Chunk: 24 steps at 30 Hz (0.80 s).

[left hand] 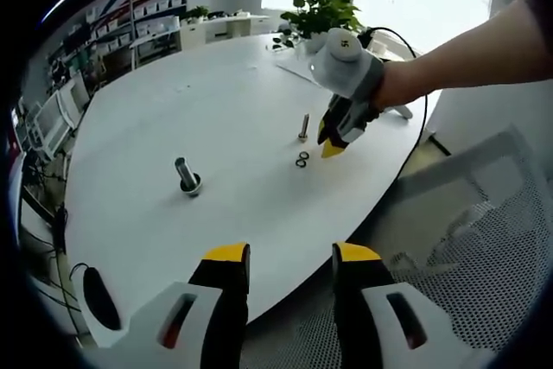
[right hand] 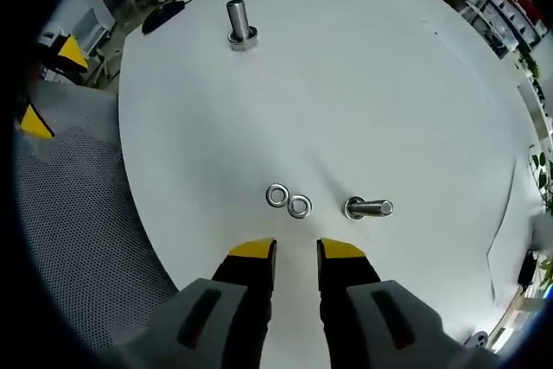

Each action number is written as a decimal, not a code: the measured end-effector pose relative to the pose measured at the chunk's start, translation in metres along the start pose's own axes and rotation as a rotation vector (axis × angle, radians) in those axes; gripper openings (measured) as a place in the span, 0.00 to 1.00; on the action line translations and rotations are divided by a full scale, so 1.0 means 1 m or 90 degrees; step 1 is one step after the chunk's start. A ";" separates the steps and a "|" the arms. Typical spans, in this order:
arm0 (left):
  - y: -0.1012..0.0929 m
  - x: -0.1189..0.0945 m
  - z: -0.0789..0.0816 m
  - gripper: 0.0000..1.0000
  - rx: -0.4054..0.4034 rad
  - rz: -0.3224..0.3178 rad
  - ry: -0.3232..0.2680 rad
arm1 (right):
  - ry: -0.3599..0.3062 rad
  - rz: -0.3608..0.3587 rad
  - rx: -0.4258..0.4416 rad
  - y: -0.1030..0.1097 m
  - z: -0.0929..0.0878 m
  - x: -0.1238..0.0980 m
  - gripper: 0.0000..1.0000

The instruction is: Place the washer onto the threaded stud by aligning its center hole with the stud, sliding it down to the base, and recovering from edge contact or off-axis alignment until the washer reaches the visible bottom stop.

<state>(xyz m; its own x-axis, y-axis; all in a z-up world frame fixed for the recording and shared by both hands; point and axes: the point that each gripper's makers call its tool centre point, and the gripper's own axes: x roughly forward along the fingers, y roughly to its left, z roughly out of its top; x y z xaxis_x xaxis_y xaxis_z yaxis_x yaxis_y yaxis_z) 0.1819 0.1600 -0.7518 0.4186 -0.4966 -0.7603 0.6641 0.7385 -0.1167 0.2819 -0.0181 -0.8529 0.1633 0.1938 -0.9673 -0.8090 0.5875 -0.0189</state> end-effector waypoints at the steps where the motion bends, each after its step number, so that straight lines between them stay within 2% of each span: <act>1: 0.000 0.000 0.000 0.36 -0.001 0.000 0.000 | 0.001 0.001 -0.001 0.000 0.000 0.000 0.21; 7: 0.000 -0.001 0.000 0.36 -0.004 -0.002 -0.001 | 0.015 -0.009 -0.002 -0.002 -0.003 0.004 0.21; 14: -0.003 0.001 -0.002 0.36 0.003 -0.006 0.005 | 0.011 -0.006 -0.002 0.001 -0.002 0.004 0.21; 17: -0.002 0.000 0.000 0.37 0.001 -0.006 0.001 | 0.019 -0.021 0.000 -0.004 -0.004 0.004 0.21; 24: -0.002 0.000 -0.002 0.36 0.000 -0.004 0.006 | 0.015 -0.008 -0.003 0.001 -0.001 0.007 0.21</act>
<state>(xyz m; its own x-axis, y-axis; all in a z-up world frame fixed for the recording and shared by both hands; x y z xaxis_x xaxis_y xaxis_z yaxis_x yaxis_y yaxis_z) 0.1797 0.1597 -0.7532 0.4090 -0.4968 -0.7655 0.6669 0.7353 -0.1208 0.2817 -0.0174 -0.8597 0.1595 0.1674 -0.9729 -0.8100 0.5855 -0.0321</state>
